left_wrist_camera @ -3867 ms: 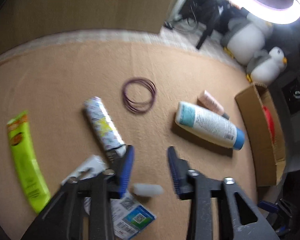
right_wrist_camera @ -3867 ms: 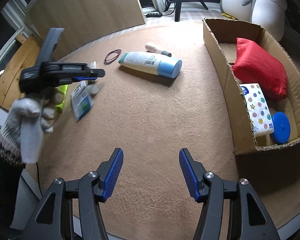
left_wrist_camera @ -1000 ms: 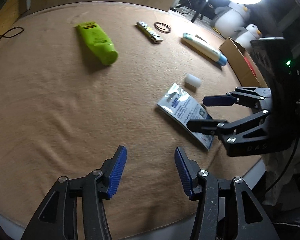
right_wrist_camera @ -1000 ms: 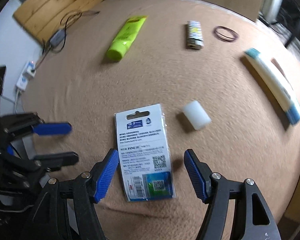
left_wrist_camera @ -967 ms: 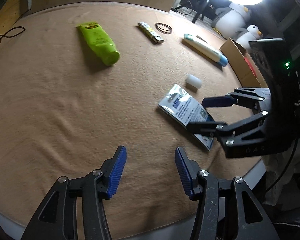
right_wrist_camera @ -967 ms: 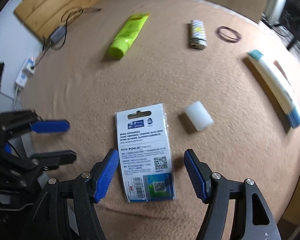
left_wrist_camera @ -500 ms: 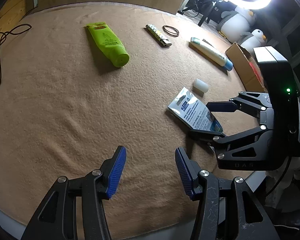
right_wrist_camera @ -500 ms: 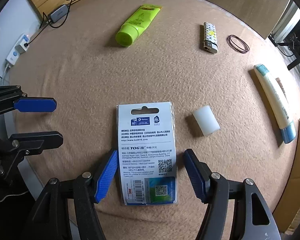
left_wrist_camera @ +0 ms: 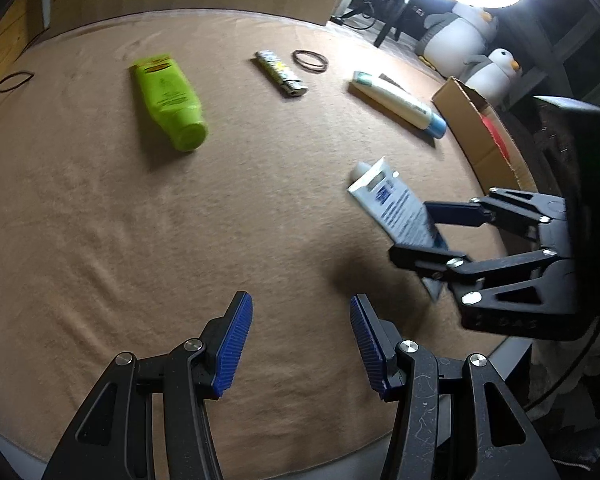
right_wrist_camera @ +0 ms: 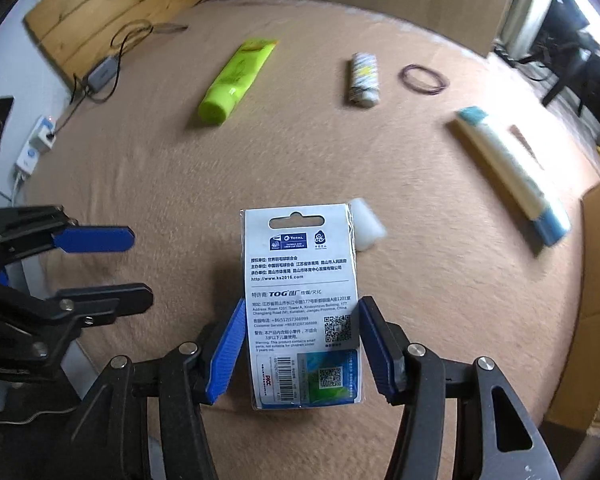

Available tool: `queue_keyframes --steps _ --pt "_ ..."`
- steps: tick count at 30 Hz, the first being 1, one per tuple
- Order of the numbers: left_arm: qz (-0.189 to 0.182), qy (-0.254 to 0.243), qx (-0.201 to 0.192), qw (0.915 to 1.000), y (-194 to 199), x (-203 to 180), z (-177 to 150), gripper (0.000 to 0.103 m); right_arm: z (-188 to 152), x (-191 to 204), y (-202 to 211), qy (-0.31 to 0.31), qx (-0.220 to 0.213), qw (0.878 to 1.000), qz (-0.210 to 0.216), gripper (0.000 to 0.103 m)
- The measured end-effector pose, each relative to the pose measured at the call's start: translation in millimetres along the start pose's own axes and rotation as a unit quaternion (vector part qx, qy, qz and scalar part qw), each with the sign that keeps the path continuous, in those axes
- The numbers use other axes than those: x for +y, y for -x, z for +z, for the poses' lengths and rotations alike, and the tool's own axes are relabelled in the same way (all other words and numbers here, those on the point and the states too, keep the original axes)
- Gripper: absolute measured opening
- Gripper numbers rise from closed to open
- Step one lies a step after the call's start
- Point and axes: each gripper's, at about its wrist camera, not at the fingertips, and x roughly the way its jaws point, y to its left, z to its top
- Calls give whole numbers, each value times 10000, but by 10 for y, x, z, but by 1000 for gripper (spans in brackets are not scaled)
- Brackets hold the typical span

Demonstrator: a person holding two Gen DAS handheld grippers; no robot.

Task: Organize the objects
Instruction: 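Close the right tool on the card package while the left tool opens and releases it, then carry the card package with the right tool into the box and release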

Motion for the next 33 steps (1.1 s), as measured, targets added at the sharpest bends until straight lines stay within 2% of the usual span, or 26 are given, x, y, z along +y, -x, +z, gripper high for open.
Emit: queue_keyframes --steps 7,14,24,30,33 --pt "-69 -187 8 9998 -86 -278 114 55 -4 -364 340 -502 -450 9977 -122 52" --pt "-93 -279 66 9995 -176 -488 183 55 -252 -1101 778 -1177 -729 9894 -449 52" --pt "-100 -352 104 9993 -271 -706 265 55 -583 -2249 1019 -2122 -888 9658 -1198 52" --pt "-117 -399 113 9991 -296 -794 302 55 -739 -2709 999 -2488 -832 9539 -1460 52" --pt "-122 -390 123 9991 -306 -797 317 55 -818 -2820 979 -2579 -776 9514 -1490 52"
